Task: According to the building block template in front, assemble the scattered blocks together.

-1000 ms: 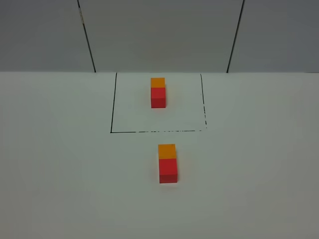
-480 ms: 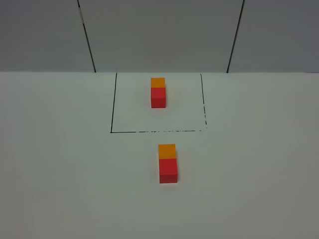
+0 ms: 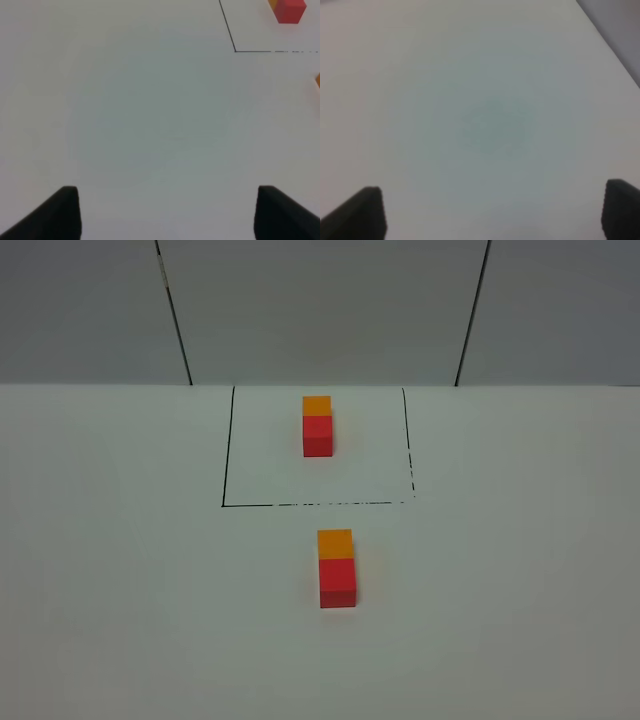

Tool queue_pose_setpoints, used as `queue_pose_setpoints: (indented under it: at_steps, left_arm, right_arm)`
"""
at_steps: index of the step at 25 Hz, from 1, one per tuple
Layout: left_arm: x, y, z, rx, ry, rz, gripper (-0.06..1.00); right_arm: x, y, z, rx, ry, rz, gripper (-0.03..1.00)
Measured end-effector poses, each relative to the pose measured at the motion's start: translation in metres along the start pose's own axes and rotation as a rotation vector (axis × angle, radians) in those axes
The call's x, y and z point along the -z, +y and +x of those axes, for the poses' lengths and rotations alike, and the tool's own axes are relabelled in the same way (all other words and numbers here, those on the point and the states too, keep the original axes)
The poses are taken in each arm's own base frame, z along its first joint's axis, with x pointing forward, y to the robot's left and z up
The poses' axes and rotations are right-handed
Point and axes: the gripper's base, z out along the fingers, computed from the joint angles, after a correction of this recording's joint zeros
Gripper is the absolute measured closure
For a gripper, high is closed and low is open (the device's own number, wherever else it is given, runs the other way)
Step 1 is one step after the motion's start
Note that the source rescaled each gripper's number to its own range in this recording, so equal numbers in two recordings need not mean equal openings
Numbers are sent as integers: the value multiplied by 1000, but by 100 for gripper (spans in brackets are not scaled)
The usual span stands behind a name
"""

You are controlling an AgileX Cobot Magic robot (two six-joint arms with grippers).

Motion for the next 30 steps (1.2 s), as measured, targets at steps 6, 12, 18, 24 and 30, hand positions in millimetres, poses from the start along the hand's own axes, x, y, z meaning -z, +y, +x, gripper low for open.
queue_pose_setpoints:
  at_steps: [6, 12, 18, 24, 30]
  left_arm:
    - [0, 0, 0, 0, 0, 0, 38]
    - [0, 0, 0, 0, 0, 0, 38]
    - [0, 0, 0, 0, 0, 0, 38]
    - [0, 0, 0, 0, 0, 0, 38]
    - [0, 0, 0, 0, 0, 0, 38]
  right_arm:
    - [0, 0, 0, 0, 0, 0, 23]
    - [0, 0, 0, 0, 0, 0, 23]
    - [0, 0, 0, -1, 0, 0, 23]
    - [0, 0, 0, -1, 0, 0, 23]
    - [0, 0, 0, -1, 0, 0, 23]
